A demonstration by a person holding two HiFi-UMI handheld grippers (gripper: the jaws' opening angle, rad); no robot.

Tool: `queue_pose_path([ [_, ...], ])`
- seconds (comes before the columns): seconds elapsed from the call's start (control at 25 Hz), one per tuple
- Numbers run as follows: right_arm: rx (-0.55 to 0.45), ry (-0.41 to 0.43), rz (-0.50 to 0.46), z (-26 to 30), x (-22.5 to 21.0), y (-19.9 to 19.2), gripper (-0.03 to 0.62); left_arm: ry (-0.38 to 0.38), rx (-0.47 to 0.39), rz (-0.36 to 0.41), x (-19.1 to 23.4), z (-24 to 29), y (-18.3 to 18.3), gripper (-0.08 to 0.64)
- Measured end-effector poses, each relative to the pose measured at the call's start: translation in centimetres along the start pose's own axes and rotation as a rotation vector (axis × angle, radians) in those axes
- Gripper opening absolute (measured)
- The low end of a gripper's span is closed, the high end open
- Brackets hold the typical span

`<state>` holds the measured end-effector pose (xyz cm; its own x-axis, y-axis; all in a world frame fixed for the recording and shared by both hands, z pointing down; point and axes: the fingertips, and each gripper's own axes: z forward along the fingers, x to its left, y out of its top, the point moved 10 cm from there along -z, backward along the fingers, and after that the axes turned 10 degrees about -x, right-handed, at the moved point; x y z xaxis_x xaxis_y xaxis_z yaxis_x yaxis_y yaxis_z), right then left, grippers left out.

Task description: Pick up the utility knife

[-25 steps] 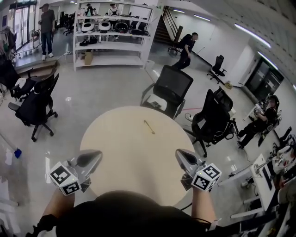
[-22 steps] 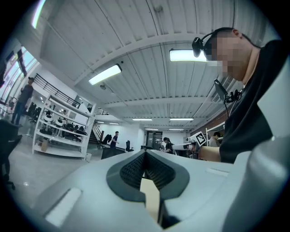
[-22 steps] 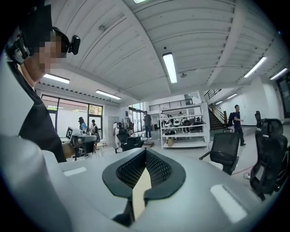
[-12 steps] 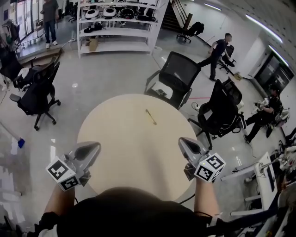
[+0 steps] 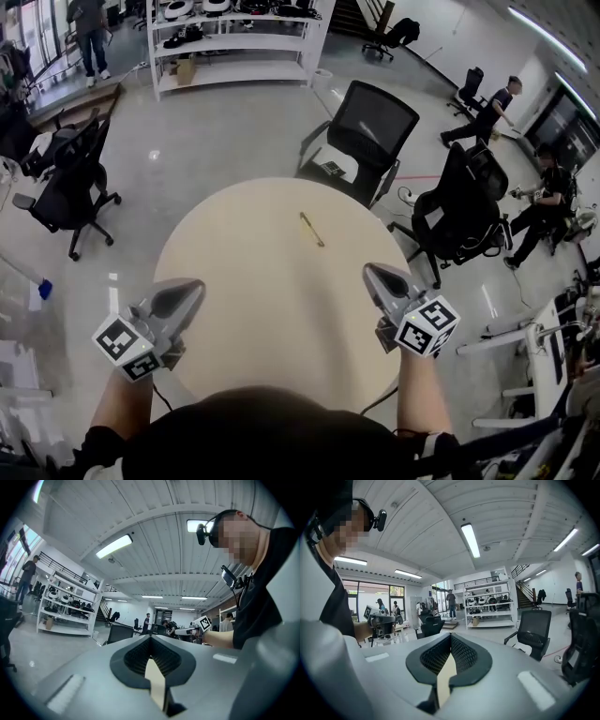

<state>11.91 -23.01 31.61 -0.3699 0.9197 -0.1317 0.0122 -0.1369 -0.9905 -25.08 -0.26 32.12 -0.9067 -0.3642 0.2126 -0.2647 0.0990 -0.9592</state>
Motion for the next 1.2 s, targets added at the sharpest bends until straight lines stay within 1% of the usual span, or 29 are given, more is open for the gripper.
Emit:
queue_pose_path([
  [0.2,0.061,-0.022,0.004,4.9,-5.4,-2.8,0.022,0.006,0.037,-0.012,4.1,4.8,-3.4,-0.003],
  [0.24,0.078,-0.020,0.007,6.0,-6.6,-3.6,0.060,0.006,0.044,-0.013,5.0,5.9,-4.3,-0.003],
  [0.28,0.096,-0.018,0.007,7.2,-7.8,-4.6,0.082,0.005,0.051,-0.016,5.9,6.9,-5.3,-0.003],
  [0.44,0.147,-0.035,0.004,12.4,-13.0,-8.9,0.140,0.006,0.083,-0.037,9.9,11.1,-9.4,-0.003],
  [0.6,0.214,-0.051,-0.002,17.5,-17.8,-13.7,0.161,0.019,0.125,-0.031,13.4,14.0,-14.0,-0.003],
  [0.76,0.326,-0.077,-0.034,22.1,-21.7,-19.3,0.175,0.024,0.180,-0.037,16.4,16.4,-18.9,-0.003],
  [1.0,0.499,-0.113,-0.065,26.6,-25.9,-28.0,0.190,-0.009,0.274,-0.104,18.1,19.4,-25.0,-0.003],
  [1.2,0.594,-0.142,-0.073,28.0,-27.2,-32.6,0.195,-0.024,0.324,-0.141,18.8,19.5,-27.9,-0.003],
])
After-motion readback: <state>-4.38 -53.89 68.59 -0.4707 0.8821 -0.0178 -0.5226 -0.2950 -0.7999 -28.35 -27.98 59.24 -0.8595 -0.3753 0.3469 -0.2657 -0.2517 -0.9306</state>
